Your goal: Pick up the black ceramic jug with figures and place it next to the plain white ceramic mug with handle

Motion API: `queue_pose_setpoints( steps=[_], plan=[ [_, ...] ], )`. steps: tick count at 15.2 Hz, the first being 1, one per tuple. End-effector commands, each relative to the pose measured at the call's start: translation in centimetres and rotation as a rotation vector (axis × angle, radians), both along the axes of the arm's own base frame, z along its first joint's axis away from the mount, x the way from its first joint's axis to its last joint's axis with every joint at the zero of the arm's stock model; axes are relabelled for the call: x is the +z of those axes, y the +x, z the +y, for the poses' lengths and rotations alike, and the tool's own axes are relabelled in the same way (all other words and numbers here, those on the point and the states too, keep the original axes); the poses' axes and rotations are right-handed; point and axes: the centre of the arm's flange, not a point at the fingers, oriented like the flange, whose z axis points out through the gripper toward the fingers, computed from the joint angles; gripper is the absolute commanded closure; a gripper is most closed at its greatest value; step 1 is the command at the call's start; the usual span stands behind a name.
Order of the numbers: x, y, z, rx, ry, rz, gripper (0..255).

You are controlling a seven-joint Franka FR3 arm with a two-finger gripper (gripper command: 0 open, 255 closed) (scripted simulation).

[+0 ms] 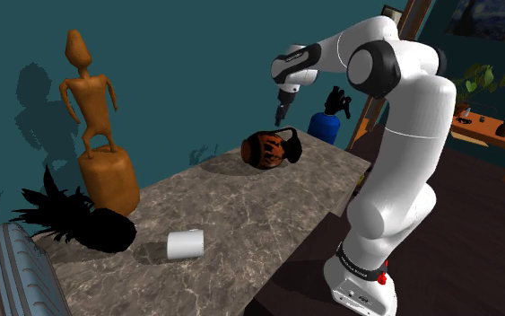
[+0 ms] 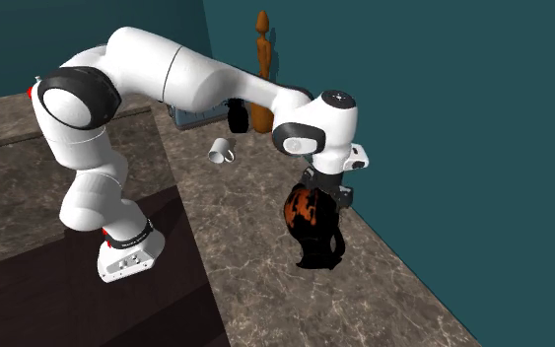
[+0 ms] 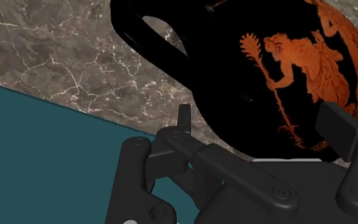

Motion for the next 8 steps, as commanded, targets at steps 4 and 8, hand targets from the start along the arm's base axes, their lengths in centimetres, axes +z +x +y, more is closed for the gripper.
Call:
queue_pose_setpoints(
  steps=[4,8],
  plan=[
    [-2.3,-1.6,-6.7,0.169,0.037,0.012,0],
    [-4.3,-1.9,-11.9,0.294,0.065,0.022,0]
  ],
)
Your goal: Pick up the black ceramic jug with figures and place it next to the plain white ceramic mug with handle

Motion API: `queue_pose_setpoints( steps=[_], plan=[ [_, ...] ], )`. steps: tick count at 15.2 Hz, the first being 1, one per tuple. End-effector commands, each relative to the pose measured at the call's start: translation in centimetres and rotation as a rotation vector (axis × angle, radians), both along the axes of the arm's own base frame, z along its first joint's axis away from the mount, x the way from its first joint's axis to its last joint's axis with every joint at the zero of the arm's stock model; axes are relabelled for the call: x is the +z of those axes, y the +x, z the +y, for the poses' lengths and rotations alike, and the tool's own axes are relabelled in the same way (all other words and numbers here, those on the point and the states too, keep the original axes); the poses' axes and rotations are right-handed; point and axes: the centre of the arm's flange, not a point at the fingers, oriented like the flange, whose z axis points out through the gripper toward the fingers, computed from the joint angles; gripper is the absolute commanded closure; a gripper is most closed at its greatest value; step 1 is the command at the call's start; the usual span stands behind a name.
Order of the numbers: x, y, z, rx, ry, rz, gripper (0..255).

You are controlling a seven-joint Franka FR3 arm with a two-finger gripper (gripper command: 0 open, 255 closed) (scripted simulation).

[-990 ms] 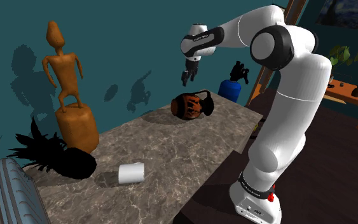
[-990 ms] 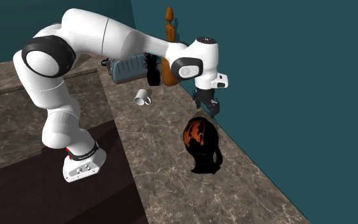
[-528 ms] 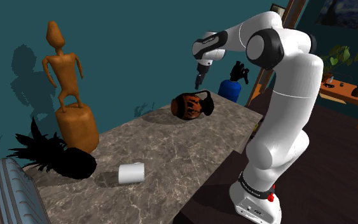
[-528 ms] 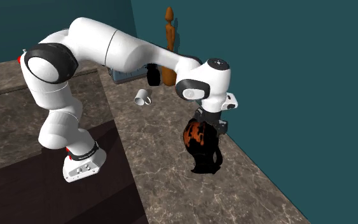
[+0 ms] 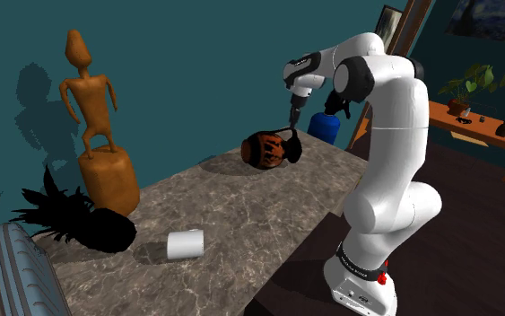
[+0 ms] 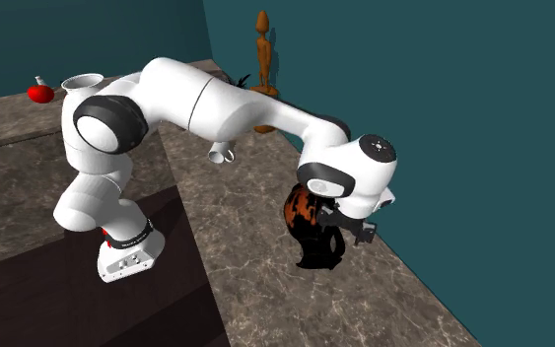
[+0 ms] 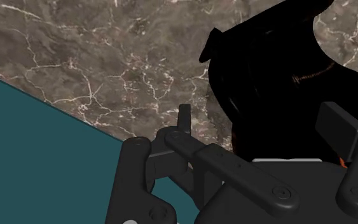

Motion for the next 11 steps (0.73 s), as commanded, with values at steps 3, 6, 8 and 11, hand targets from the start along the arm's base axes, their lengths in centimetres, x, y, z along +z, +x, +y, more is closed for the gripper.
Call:
queue_pose_setpoints(
  steps=[3,6,8,11],
  plan=[
    [-2.2,-0.3,-1.1,0.036,0.008,0.001,0],
    [-3.8,-0.3,-1.0,0.036,0.008,0.001,0],
    [-4.6,-0.2,-0.9,0.036,0.008,0.001,0],
    [-4.7,-0.2,-0.9,0.036,0.008,0.001,0]
  ],
)
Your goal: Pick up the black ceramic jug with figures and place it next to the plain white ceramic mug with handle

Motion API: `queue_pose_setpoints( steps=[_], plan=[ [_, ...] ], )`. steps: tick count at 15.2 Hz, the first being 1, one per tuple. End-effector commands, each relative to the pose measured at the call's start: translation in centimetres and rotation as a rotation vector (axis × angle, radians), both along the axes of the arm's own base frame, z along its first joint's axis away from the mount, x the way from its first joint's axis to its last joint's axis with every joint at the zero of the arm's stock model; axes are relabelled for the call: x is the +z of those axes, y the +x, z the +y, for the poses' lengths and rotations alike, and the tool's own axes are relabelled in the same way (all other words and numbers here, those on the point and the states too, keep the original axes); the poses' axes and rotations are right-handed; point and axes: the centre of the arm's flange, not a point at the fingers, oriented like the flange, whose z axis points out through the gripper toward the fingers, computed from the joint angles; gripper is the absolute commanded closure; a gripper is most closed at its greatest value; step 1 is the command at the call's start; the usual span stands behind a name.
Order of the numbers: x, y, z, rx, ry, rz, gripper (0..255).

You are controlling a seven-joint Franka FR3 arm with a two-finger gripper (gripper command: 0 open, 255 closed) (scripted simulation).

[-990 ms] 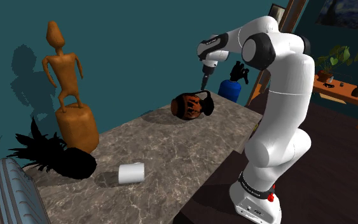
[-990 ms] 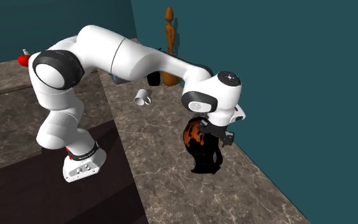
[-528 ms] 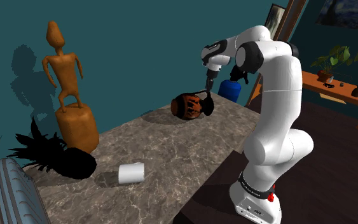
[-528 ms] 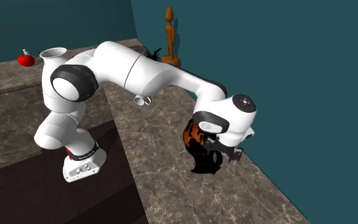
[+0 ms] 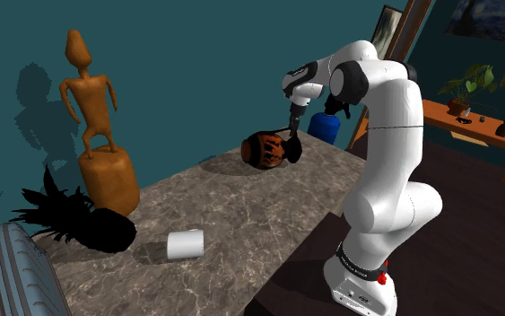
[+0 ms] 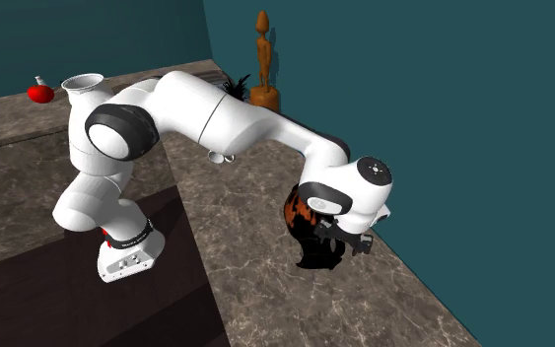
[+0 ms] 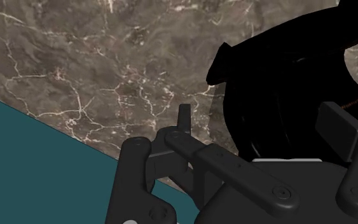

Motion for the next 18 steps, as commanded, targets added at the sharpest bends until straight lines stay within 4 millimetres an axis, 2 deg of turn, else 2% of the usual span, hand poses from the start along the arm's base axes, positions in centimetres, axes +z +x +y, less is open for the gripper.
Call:
queue_pose_setpoints(
  steps=[1,5,6,15,18],
  plan=[
    [0.0,0.0,0.0,0.0,0.0,0.0,0],
    [0.0,0.0,0.0,0.0,0.0,0.0,0],
    [0.0,0.0,0.0,0.0,0.0,0.0,255],
    [0.0,0.0,0.0,0.0,0.0,0.0,255],
    [1.6,0.0,0.0,0.0,0.0,0.0,255]
  ],
)
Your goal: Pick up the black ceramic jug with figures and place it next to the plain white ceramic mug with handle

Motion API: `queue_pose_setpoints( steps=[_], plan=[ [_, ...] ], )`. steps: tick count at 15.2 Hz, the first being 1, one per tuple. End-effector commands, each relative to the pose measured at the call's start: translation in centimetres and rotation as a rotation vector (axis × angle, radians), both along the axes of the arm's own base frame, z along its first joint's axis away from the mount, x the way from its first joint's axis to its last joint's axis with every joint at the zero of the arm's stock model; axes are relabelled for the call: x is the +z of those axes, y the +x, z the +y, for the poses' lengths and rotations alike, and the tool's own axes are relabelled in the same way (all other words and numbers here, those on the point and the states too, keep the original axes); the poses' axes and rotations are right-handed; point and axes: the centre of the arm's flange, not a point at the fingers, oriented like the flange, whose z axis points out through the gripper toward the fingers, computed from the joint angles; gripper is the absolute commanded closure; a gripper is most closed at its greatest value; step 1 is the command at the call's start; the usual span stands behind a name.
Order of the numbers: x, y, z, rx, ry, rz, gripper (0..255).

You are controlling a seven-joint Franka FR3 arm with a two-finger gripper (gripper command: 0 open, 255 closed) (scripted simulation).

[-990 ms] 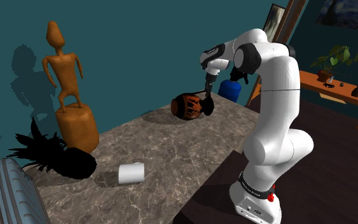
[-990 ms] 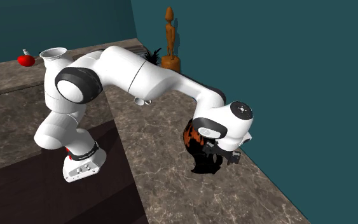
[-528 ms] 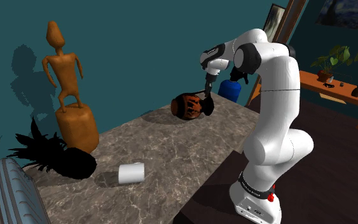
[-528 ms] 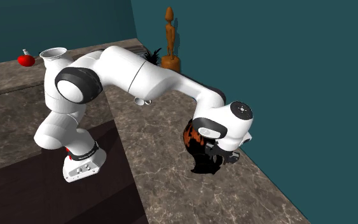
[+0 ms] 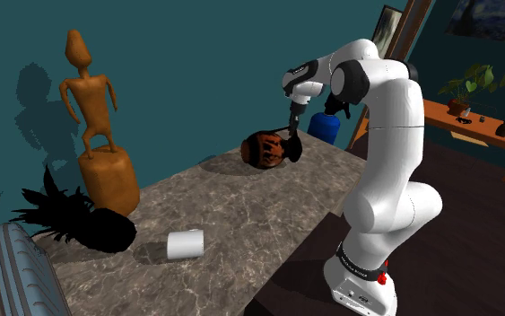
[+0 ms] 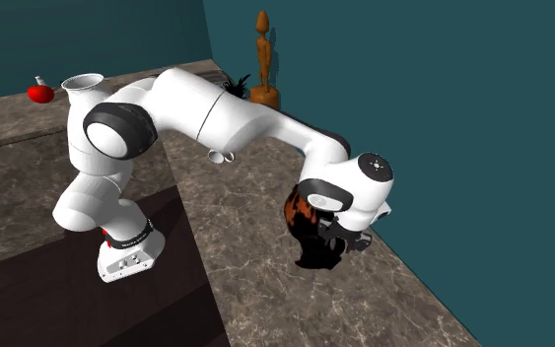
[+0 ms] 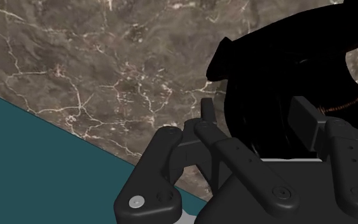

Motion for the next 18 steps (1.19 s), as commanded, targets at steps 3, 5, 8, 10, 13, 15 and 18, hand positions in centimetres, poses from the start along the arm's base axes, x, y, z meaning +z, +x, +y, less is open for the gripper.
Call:
queue_pose_setpoints(
  steps=[3,5,8,10,13,15,18],
  plan=[
    [2.3,-0.1,-0.2,-0.002,-0.003,-0.003,255],
    [3.4,-0.1,-0.2,-0.002,-0.003,-0.003,255],
    [5.0,-0.1,-0.2,-0.002,-0.003,-0.003,255],
    [6.0,-0.1,-0.2,-0.002,-0.003,-0.003,255],
    [7.6,-0.1,-0.2,-0.002,-0.003,-0.003,255],
    [8.7,-0.1,-0.2,-0.002,-0.003,-0.003,255],
    [10.3,-0.1,-0.2,-0.002,-0.003,-0.003,255]
  ],
)
